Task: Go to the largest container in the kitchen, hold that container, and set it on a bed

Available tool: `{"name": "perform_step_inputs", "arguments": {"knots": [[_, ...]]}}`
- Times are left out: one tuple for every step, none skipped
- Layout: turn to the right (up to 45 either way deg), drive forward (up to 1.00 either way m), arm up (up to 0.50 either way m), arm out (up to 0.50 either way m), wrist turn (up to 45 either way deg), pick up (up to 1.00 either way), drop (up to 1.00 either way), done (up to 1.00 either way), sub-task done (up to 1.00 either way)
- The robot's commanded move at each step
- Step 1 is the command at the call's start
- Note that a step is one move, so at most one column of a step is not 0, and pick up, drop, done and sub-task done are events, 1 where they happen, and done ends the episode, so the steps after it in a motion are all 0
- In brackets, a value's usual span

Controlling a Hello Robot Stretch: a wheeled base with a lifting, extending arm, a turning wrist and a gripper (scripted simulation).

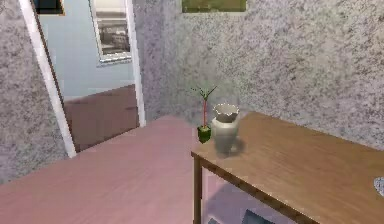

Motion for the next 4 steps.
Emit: {"name": "perform_step_inputs", "arguments": {"knots": [[-45.0, 0.0, 0.0, 0.0, 0.0, 0.0, 0.0, 0.0, 0.0], [-33.0, 0.0, 0.0, 0.0, 0.0, 0.0, 0.0, 0.0, 0.0], [45.0, 0.0, 0.0, 0.0, 0.0, 0.0, 0.0, 0.0, 0.0], [45.0, 0.0, 0.0, 0.0, 0.0, 0.0, 0.0, 0.0, 0.0]]}}
